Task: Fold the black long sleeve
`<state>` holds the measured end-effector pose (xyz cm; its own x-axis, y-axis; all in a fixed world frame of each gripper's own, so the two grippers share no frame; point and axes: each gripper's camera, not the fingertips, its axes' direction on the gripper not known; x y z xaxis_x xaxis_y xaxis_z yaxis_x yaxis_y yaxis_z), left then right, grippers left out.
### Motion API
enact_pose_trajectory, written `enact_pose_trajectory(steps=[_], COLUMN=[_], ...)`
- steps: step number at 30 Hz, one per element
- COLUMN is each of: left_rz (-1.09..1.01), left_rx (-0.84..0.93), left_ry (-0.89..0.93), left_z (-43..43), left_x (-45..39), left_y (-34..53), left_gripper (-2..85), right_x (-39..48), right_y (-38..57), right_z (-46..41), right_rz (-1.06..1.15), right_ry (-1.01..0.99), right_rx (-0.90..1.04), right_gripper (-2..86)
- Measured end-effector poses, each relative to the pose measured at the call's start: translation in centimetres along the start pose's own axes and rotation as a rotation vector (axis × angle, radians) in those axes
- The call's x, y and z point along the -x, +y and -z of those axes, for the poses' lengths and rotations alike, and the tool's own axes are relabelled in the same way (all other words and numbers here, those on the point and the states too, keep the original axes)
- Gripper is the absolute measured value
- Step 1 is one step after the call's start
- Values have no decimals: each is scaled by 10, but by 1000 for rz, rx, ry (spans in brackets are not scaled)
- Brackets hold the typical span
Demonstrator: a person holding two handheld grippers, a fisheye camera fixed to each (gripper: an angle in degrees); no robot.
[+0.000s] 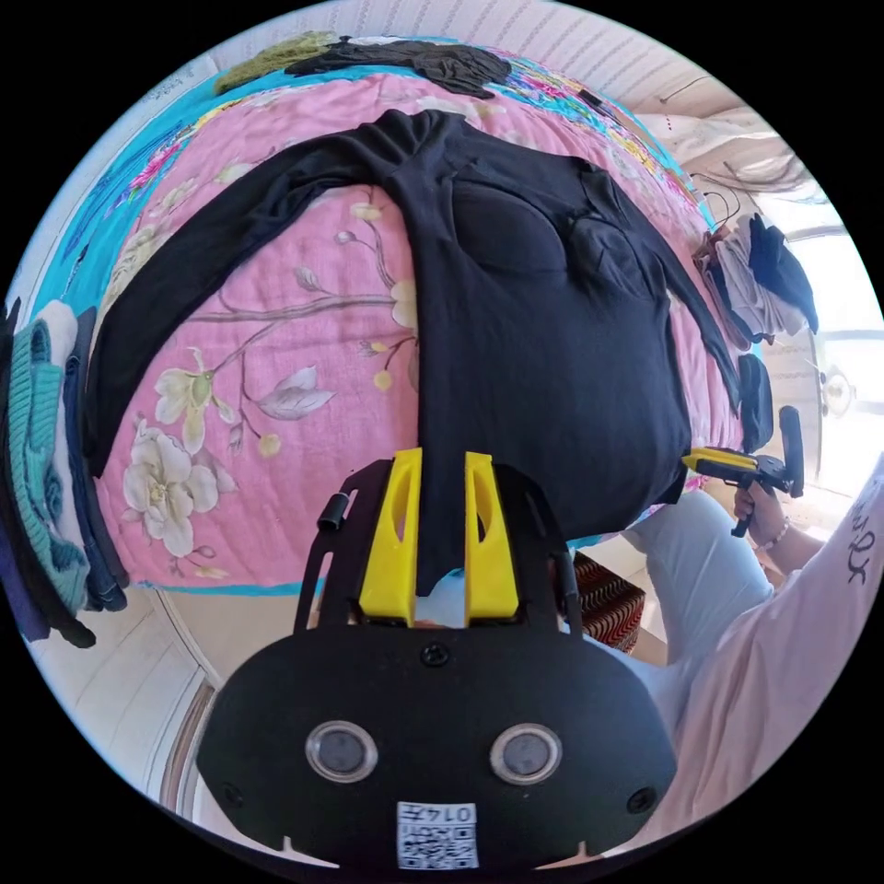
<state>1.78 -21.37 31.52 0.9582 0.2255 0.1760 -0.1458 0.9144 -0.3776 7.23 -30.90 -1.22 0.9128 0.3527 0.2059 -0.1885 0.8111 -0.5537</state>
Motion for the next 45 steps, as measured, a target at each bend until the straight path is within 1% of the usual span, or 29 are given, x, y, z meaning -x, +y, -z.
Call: enact_pose_trajectory(steps=[1, 3, 6, 8, 10, 14, 15, 18, 21, 23, 24, 25, 26, 28, 29, 32, 34, 36, 39, 41, 43, 45], left_rz=[-8, -86, -147, -171, -180, -136, -124, -124, -180, -258, -310, -338, -396, -532, -568, -762, -885, -955, -1004, -1018, -1030, -1042], left_rx=[9, -17, -57, -87, -105, -162, -196, -242, -302, -343, -359, -362, -360, -350, -351, -335, -331, -316, -272, -278, -269, -238], left_ry=[-12, -70, -78, -104, -123, -82, -110, -212, -221, -215, -212, -209, -194, -138, -129, -123, -137, -138, -142, -154, -194, -221], left_z=[-7, -19, -22, -23, -37, -46, -38, -14, 10, 16, 16, 14, 10, -2, -6, -27, -47, -64, -93, -108, -126, -149], left_x=[-3, -19, -36, -46, -56, -65, -72, -97, -139, -172, -196, -209, -234, -293, -309, -388, -445, -484, -539, -565, -587, -606], left_y=[-1, -5, -3, 4, 7, 8, 16, 43, 54, 47, 38, 32, 18, -14, -21, -58, -88, -113, -157, -179, -200, -224], left_gripper=[76, 60, 2, -5, -8, -4, -1, 4, 1, 0, 0, 0, 0, 3, 3, 15, 25, 27, 18, 8, 6, 30], right_x=[-6, -16, -35, -46, -50, -62, -65, -81, -119, -165, -177, -201, -225, -259, -279, -307, -316, -323, -331, -337, -344, -348], right_y=[5, 12, 36, 67, 90, 125, 130, 175, 224, 259, 267, 279, 287, 292, 293, 299, 307, 311, 319, 331, 339, 348], right_z=[2, 9, 29, 49, 57, 62, 66, 98, 144, 183, 190, 202, 210, 216, 217, 216, 217, 221, 223, 226, 226, 227], right_rz=[10, 66, 164, 234, 292, 327, 315, 290, 144, -71, -128, -241, -348, -462, -508, -525, -525, -519, -521, -463, -457, -455], right_ry=[17, 6, -70, -120, -86, -43, -54, -80, 61, 172, 200, 247, 282, 279, 257, 232, 208, 177, 145, 52, -7, -44], right_rx=[-3, 4, -14, -44, -47, -148, -164, -328, -559, -820, -878, -968, -1019, -1038, -1025, -984, -1000, -1004, -986, -1014, -1013, -1026], right_gripper=[75, 78, 81, 81, 81, 76, 75, 69, 62, 55, 57, 62, 67, 77, 83, 90, 90, 86, 47, 18, 11, 7])
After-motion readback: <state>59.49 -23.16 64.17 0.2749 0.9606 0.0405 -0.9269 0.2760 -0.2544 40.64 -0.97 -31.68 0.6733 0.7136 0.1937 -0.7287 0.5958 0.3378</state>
